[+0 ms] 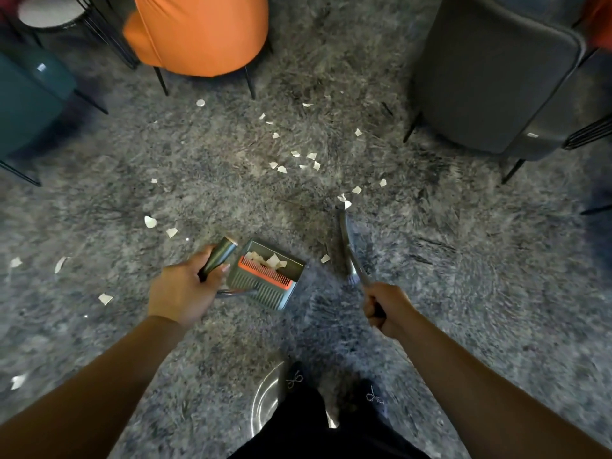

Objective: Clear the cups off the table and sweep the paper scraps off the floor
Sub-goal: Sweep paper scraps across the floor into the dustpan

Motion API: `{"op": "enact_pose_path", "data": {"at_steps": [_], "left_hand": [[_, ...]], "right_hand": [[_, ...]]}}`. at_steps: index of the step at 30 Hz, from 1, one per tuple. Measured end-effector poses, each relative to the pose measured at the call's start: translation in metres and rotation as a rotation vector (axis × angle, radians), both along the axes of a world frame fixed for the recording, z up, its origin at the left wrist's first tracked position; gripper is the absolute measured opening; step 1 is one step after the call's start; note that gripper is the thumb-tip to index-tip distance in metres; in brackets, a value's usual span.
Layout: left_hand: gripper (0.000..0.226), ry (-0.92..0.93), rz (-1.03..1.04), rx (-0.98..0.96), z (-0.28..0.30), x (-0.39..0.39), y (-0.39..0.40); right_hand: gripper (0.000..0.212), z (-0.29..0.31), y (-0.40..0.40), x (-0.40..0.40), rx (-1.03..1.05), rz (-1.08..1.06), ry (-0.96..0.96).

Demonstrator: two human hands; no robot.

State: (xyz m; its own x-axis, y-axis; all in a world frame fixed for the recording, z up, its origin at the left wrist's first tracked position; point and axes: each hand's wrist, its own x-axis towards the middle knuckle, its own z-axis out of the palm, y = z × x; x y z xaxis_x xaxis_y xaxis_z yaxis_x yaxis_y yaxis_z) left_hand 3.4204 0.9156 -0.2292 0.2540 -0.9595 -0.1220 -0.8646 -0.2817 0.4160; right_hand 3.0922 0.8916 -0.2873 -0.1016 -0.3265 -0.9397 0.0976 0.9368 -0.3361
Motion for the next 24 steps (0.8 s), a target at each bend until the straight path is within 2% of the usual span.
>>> {"op": "enact_pose_path", "data": {"at_steps": [2,5,7,12,16,20,24], "left_hand": [[0.066,0.009,0.014,-0.007,0.001,0.004,-0.004],[0.066,0.004,0.041,-0.010,0.003,0.008,-0.009],[0.057,-0.020,0.048,-0.008,0.004,0.010,-0.013],[0.041,-0.026,0.029,-0.015,0.004,0.015,-0.014],[0.044,-0.012,0.044,-0.001,0.000,0.015,-0.012],[0.045,-0.037,0.020,-0.007,-0.003,0.012,-0.009],[0.050,-0.031,0.003,-0.017,-0.014,0.016,-0.002]], "right_hand": [[0.010,0.003,-0.007,0.006,-0.014,0.001,-0.022],[0.048,0.007,-0.011,0.009,-0.050,0.027,0.007],[0.054,0.017,-0.007,0.011,-0.081,0.092,0.015],[0.049,0.035,0.013,0.006,-0.119,0.257,0.050],[0.033,0.039,0.031,0.000,-0.076,0.354,0.080],[0.037,0.035,0.046,-0.003,-0.013,0.413,0.086],[0.052,0.028,0.056,0.002,0.007,0.456,0.101]]}}
